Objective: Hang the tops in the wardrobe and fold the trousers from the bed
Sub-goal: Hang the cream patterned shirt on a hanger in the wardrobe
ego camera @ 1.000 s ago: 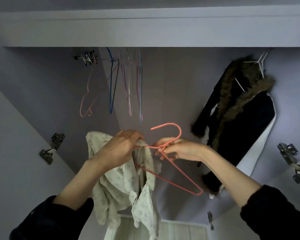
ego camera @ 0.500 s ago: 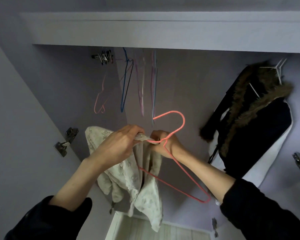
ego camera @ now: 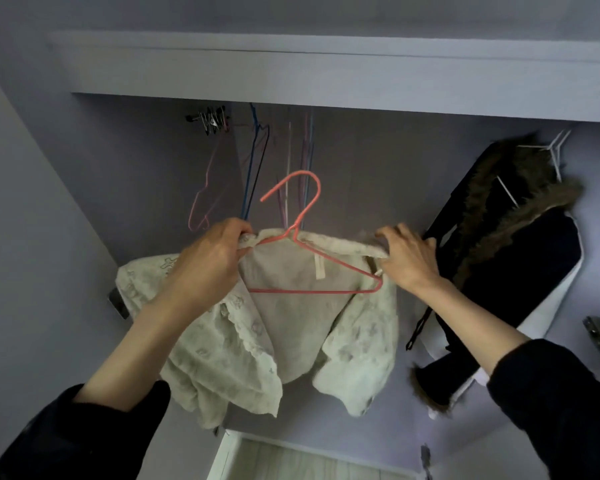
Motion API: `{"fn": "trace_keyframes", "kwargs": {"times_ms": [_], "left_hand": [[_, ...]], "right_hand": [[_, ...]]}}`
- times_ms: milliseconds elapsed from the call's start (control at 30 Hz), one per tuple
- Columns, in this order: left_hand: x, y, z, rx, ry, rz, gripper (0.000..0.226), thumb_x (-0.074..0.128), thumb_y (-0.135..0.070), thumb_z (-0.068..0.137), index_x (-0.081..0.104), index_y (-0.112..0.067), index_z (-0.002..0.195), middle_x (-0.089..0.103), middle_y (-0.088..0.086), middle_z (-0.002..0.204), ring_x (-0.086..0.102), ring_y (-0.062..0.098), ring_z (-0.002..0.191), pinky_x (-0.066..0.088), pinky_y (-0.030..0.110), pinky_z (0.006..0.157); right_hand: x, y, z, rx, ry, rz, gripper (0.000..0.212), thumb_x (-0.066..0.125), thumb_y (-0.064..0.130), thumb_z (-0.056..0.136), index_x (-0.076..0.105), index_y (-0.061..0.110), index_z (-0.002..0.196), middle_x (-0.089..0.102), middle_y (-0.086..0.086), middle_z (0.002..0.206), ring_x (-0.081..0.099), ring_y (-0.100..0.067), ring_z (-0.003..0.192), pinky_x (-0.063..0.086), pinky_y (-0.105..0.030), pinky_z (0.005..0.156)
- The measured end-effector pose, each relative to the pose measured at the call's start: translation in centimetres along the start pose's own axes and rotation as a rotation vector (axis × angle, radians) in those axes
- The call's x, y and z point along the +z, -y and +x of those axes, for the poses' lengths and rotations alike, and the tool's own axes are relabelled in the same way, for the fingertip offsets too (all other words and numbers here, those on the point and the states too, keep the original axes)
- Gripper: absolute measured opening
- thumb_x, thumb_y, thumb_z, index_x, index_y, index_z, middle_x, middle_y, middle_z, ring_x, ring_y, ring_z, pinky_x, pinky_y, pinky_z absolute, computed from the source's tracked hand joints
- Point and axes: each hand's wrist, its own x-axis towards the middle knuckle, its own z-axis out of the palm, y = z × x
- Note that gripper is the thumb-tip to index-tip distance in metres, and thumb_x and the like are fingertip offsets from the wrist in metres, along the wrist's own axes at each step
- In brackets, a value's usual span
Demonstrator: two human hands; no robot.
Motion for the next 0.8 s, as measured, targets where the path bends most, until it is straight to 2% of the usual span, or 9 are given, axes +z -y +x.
{"fn": "trace_keyframes", "kwargs": {"times_ms": [267, 367, 500, 567, 633, 733, 800], "left_hand": [[0.9, -1.1, 1.2, -0.035, -0.062, -0.019, 0.025, 0.051, -0.013, 0.093, 0.052, -0.003, 0.115, 0.057, 0.016, 0.11, 0.053, 0.033, 0.1, 0.038, 0.036, 0.073], [1.2, -1.9, 1.5, -0.044, -0.082, -0.072, 0.023, 0.053, -0.01, 0.092, 0.051, -0.001, 0.114, 0.057, 0.018, 0.11, 0.053, 0.037, 0.1, 0.039, 0.039, 0.075], [2.4, -2.8, 1.6, -0.052, -0.057, -0.111, 0.023, 0.053, -0.013, 0.092, 0.051, -0.002, 0.113, 0.057, 0.018, 0.109, 0.052, 0.036, 0.1, 0.041, 0.043, 0.076], [3.2, -3.1, 1.6, -0.071, -0.043, -0.138, 0.024, 0.051, -0.016, 0.094, 0.05, -0.003, 0.114, 0.056, 0.017, 0.11, 0.053, 0.035, 0.099, 0.042, 0.042, 0.076], [3.5, -3.0, 1.8, -0.119, -0.079, -0.23, 0.023, 0.05, -0.016, 0.094, 0.049, -0.004, 0.114, 0.057, 0.014, 0.106, 0.053, 0.03, 0.095, 0.041, 0.037, 0.075], [2.9, -2.4, 2.4, -0.143, -0.156, -0.342, 0.02, 0.05, -0.013, 0.094, 0.05, -0.005, 0.112, 0.055, 0.005, 0.095, 0.051, 0.017, 0.081, 0.035, 0.013, 0.067], [2.4, -2.5, 2.6, -0.108, -0.173, -0.369, 0.018, 0.052, -0.01, 0.093, 0.051, -0.005, 0.11, 0.054, 0.001, 0.09, 0.049, 0.005, 0.072, 0.035, 0.002, 0.063]], "right_hand": [[-1.2, -2.7, -0.6, 0.033, 0.088, -0.091, 0.028, 0.05, 0.024, 0.092, 0.054, 0.02, 0.12, 0.054, -0.005, 0.121, 0.057, -0.028, 0.107, 0.031, -0.041, 0.092], [-1.9, -2.6, -0.9, 0.034, 0.083, -0.049, 0.02, 0.051, 0.024, 0.09, 0.058, 0.016, 0.107, 0.061, -0.008, 0.112, 0.058, -0.03, 0.101, 0.031, -0.041, 0.091], [-3.1, -2.1, -1.4, -0.006, -0.018, 0.009, 0.025, 0.054, 0.028, 0.088, 0.06, 0.022, 0.111, 0.069, -0.006, 0.099, 0.062, -0.029, 0.093, 0.027, -0.039, 0.093], [-3.8, -1.5, -1.9, -0.052, -0.058, 0.047, 0.032, 0.055, 0.024, 0.085, 0.058, 0.024, 0.117, 0.07, -0.004, 0.102, 0.063, -0.028, 0.093, 0.026, -0.037, 0.095], [-4.0, -1.0, -2.6, -0.156, -0.059, 0.06, 0.034, 0.054, 0.024, 0.085, 0.056, 0.021, 0.119, 0.067, 0.0, 0.106, 0.063, -0.027, 0.094, 0.032, -0.037, 0.095], [-4.4, -0.4, -4.1, -0.227, -0.082, 0.172, 0.032, 0.056, 0.04, 0.088, 0.064, 0.02, 0.112, 0.069, 0.005, 0.077, 0.064, -0.023, 0.08, 0.039, -0.033, 0.092], [-5.3, -0.4, -4.2, -0.229, -0.275, 0.296, 0.025, 0.061, 0.037, 0.088, 0.073, 0.018, 0.099, 0.069, 0.0, 0.065, 0.065, -0.024, 0.067, 0.037, -0.032, 0.083]]}}
